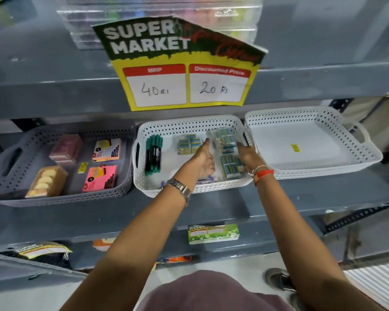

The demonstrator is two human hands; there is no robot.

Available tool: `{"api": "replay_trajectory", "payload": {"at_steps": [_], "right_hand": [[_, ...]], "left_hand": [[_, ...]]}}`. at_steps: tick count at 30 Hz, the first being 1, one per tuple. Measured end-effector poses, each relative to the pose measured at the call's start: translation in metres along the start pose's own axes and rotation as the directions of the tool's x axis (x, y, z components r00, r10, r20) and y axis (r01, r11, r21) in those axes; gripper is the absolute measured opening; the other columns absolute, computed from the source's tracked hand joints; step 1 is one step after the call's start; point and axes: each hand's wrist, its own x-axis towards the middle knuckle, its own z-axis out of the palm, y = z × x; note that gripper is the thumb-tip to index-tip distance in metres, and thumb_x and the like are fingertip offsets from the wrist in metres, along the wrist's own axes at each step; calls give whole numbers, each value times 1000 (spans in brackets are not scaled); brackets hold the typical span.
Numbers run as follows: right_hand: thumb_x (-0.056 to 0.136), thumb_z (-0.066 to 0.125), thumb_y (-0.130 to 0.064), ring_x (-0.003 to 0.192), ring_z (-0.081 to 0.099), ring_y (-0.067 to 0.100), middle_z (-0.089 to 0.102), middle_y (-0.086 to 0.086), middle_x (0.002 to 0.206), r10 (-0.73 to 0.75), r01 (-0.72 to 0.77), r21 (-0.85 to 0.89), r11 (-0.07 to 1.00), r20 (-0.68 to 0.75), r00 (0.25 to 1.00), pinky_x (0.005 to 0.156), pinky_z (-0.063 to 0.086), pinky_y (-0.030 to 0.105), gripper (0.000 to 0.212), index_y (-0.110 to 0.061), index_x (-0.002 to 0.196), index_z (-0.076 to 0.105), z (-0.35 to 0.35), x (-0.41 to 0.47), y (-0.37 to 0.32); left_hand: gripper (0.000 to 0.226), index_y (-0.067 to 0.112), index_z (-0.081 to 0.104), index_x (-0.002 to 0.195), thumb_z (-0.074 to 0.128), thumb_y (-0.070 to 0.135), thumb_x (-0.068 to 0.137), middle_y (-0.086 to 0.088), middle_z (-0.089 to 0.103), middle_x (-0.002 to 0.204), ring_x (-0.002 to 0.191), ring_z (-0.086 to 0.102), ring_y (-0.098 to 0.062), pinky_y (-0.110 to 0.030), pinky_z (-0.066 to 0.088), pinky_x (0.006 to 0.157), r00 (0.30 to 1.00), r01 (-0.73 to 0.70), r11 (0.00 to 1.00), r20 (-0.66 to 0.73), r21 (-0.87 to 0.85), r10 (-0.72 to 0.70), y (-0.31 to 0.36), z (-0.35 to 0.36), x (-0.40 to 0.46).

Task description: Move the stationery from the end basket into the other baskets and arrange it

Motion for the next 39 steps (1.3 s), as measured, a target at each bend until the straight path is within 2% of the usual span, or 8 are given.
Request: {"api": "replay_trajectory", "payload": {"at_steps": [2, 3, 5, 10, 17, 26, 35, 39], "right_hand": [[100, 27, -39, 130, 45, 36, 43, 21, 144, 31, -31, -9, 999, 4, 1000, 109, 38, 46, 56, -1, 140, 39, -3, -2, -2], [100, 26, -39, 130, 45, 36, 44, 20, 144, 31, -31, -11, 999, 10, 999, 108, 39, 46, 56, -2, 140, 39, -4, 0, -1], [100, 25, -42, 130, 44, 36, 42, 20, 145, 28, -28, 5, 1000, 27, 999, 108, 39, 48, 58, -4, 141, 38, -6, 2, 2], [100, 21, -45, 134, 40, 35, 38, 17, 149, 20, -21, 32, 999, 42, 999, 112, 34, 48, 60, -6, 143, 35, -4, 6, 3], [92, 29, -53, 133, 45, 34, 48, 17, 143, -167, 173, 104, 979, -62, 984, 113, 34, 47, 67, -6, 137, 47, 1, 26, -7], [100, 18, -45, 137, 39, 32, 40, 21, 148, -129, 128, 27, 991, 39, 991, 113, 29, 37, 63, -1, 142, 38, -1, 32, -22], [100, 18, -46, 135, 41, 32, 41, 21, 147, -152, 150, 32, 988, 92, 984, 111, 31, 37, 64, -2, 141, 39, -7, 36, -18], [99, 26, -43, 120, 54, 30, 55, 22, 134, -296, 296, 71, 953, -7, 955, 104, 39, 36, 57, -5, 132, 52, -8, 29, -9]], "left_hand": [[85, -9, 22, 143, 19, 61, 94, -1, 58, 114, 78, 56, -18, -25, 41, 66, 998, 15, 1000, 65, -10, -14, -1, 9, -2], [84, -9, 22, 143, 17, 60, 95, -8, 50, 134, 112, 56, -25, -31, 45, 83, 997, 12, 1000, 79, -14, -11, -2, 13, -7], [82, -9, 22, 143, 14, 57, 96, -14, 31, 150, 141, 23, -24, -37, 34, 105, 994, 28, 998, 110, -49, -22, -1, 21, -16], [82, -7, 15, 146, 14, 58, 96, -16, 20, 154, 143, 19, -27, -40, 22, 113, 993, 53, 995, 111, -89, -43, 3, 25, -20], [71, 9, 13, 149, 17, 56, 96, -12, 8, 155, 143, 13, -30, -39, 18, 116, 966, -208, 977, -147, 40, 211, 18, 27, 9], [77, 4, 13, 149, 5, 58, 94, -17, 32, 150, 138, 32, -26, -35, 24, 113, 965, -209, 977, -155, 35, 212, 21, 41, 22], [75, 4, 11, 149, 6, 56, 95, -13, 17, 156, 143, 19, -23, -34, 15, 115, 960, -209, 977, -199, -52, 195, 21, 53, 13], [73, 8, 19, 149, 10, 57, 96, -12, 30, 151, 138, 31, -22, -36, 23, 113, 911, -282, 948, -267, 149, 314, 17, 59, -1]]}}
